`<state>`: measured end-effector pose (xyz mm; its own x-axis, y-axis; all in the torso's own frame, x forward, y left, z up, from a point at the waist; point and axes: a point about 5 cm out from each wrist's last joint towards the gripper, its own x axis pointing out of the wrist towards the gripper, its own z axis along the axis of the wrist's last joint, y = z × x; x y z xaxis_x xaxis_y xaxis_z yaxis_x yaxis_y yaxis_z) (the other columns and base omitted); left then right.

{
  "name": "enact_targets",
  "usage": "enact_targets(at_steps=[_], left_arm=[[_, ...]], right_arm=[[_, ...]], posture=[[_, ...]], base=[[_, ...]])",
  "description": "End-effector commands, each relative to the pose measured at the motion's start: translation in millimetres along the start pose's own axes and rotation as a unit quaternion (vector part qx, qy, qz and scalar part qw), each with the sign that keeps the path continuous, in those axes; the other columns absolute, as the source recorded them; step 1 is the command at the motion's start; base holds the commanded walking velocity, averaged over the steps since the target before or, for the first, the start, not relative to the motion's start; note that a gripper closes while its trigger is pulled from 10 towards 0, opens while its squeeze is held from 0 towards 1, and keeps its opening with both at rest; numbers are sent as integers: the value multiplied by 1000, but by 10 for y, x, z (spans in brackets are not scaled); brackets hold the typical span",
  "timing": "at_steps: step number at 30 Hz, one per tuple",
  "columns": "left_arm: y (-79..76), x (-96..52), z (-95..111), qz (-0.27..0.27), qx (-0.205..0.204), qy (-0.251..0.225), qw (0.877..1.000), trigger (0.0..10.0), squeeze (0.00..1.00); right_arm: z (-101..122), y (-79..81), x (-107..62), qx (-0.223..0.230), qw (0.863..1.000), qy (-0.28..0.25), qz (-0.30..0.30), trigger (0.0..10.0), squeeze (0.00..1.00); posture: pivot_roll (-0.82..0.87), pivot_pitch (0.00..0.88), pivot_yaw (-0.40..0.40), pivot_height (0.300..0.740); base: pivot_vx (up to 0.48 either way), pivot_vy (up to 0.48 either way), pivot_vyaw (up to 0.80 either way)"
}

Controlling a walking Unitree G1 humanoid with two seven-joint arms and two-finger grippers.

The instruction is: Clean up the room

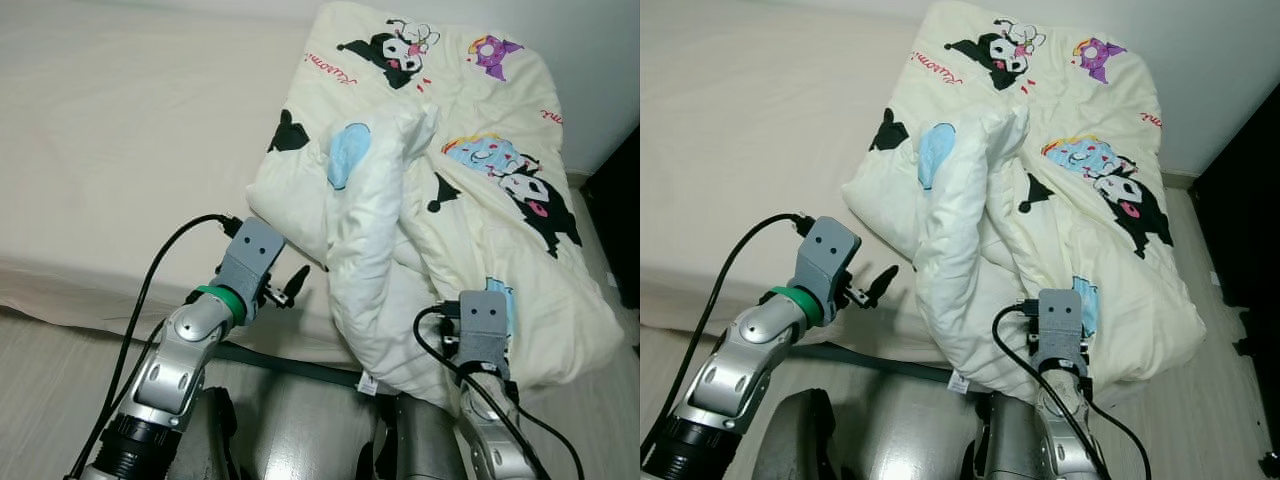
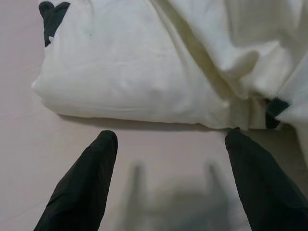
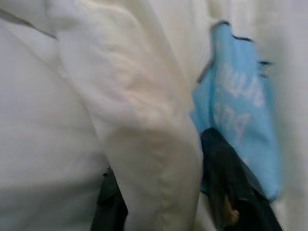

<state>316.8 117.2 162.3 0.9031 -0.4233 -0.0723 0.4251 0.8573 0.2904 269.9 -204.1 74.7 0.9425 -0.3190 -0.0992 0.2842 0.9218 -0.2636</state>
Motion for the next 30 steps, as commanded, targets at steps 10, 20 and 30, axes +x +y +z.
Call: enact_targets(at_steps=[10, 20, 30], left_arm=[[-68, -24, -125, -10, -2, 21, 1000, 10000, 0], [-100, -31, -131, -17, 0, 20, 1000, 10000, 0], [-98, -24, -133, -16, -1, 20, 1000, 10000, 0]], right_arm=[[-275, -775, -310, -40, 981, 18, -189, 0, 0], [-558, -1181, -792, -101, 961, 61, -248, 0, 0], [-1382, -1362, -1504, -59, 910, 280, -299, 0, 0]], posture=[[-17, 191, 29, 551], [-34, 196, 13, 551], [-40, 199, 2, 551]], base=[[0, 0, 0], [0, 0, 0], [0, 0, 0]])
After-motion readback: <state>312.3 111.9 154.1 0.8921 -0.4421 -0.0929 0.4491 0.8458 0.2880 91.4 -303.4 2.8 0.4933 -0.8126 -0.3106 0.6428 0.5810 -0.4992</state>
